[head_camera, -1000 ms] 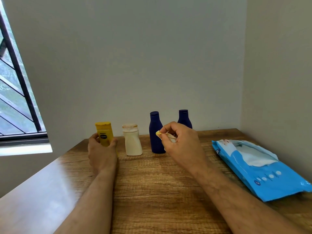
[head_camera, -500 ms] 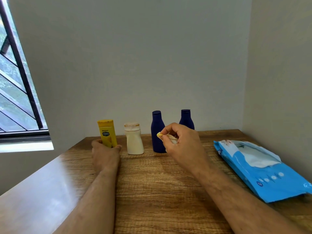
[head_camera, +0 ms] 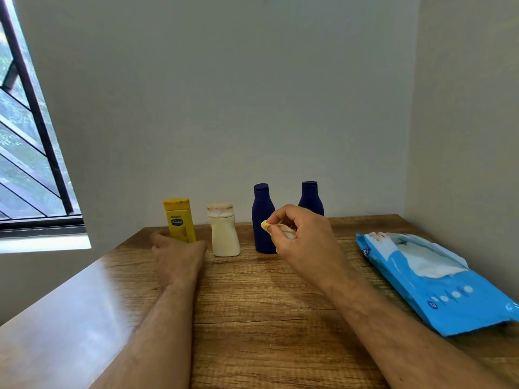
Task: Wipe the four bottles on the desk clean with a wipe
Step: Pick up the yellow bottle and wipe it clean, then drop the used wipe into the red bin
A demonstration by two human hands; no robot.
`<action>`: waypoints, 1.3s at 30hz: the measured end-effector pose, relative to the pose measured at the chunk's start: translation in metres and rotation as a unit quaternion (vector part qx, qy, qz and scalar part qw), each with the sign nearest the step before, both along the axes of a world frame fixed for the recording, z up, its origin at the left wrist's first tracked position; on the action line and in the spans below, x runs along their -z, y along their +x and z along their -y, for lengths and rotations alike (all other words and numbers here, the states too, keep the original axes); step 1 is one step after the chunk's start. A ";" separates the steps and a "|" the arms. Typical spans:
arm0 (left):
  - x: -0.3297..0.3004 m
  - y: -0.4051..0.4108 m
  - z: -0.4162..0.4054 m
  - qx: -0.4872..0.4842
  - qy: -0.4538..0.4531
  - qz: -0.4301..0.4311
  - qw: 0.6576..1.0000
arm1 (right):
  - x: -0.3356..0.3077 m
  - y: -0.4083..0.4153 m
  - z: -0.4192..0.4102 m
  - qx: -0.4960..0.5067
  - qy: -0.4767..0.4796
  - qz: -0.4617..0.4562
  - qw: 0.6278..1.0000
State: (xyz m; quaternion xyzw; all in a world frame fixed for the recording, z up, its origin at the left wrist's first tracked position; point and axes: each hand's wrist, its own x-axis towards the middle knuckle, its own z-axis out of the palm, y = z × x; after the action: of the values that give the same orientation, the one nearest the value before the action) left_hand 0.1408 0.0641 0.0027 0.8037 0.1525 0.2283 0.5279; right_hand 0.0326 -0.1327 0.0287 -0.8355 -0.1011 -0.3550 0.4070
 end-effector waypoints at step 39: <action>0.172 -0.377 -0.407 -0.178 0.244 -0.097 0.948 | 0.140 -0.129 -0.463 -0.399 -0.198 -0.257 0.858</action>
State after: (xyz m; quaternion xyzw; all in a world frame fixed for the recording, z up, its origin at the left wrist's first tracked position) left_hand -0.2365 0.4713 -0.1694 0.8859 0.2833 0.2699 0.2492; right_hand -0.0968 0.3303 -0.1110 -0.8484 -0.3853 0.0927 0.3508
